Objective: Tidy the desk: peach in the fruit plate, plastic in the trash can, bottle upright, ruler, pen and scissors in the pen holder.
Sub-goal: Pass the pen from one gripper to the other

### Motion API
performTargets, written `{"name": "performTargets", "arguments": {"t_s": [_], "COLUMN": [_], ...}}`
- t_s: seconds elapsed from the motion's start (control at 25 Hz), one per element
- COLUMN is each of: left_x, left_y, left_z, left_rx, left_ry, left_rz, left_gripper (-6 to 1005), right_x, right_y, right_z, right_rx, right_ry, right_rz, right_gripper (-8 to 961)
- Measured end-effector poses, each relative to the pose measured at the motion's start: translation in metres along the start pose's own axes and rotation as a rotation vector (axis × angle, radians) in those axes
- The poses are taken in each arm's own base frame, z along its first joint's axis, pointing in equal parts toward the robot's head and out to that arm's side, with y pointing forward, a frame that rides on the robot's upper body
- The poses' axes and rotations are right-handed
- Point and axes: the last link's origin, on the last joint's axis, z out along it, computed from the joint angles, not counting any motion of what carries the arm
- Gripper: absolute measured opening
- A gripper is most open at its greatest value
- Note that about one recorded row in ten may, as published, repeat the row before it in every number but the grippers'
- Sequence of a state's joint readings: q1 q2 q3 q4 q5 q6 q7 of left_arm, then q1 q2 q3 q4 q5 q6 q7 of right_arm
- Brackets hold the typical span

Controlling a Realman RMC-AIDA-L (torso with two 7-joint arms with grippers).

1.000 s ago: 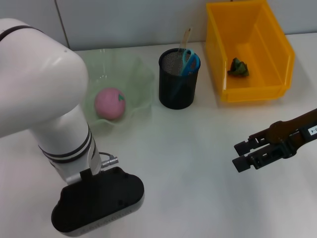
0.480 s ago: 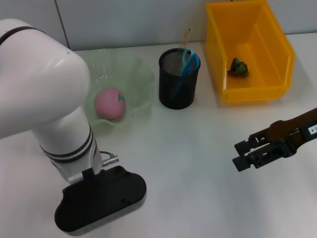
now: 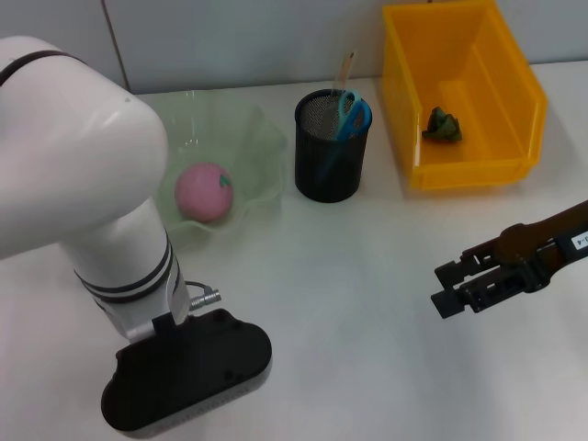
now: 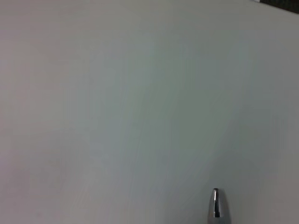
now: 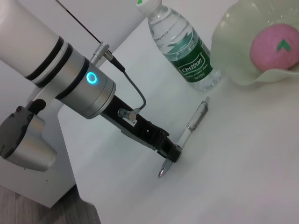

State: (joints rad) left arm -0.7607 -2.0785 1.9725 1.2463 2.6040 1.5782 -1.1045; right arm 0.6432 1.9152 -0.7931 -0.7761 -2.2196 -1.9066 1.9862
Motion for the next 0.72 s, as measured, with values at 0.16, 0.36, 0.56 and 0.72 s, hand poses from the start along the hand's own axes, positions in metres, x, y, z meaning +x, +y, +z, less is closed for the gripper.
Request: {"name": "performTargets", "arguments": {"t_s": [0.16,0.36,0.56,0.72], "left_x": [0.0011,0.0018,0.0017,0.0019], "left_y": [-0.0002,0.0,0.0004,0.0007], "left_z": [0.0008,0.0016,0.0026,0.003], "left_rx": [0.0,-0.001,-0.002,0.0], "left_ry": [0.002,0.003,0.004,0.004], "left_rz": [0.002,-0.002,0.001,0.002], "left_gripper": [192,191,191,190], "right_x": [0.0022,0.0031,0.0033,0.0034], "right_y": [0.0,0.0,0.0001,0.0001], "right_z": [0.0006,0.0005,0.0005,0.0005], "right_rx": [-0.001,-0.002,-0.003,-0.003], "right_ry": [-0.001,-0.001,-0.001,-0.001], "right_rz": [0.006,0.008,0.008,0.009], "right_gripper": [765,765,765,765]}}
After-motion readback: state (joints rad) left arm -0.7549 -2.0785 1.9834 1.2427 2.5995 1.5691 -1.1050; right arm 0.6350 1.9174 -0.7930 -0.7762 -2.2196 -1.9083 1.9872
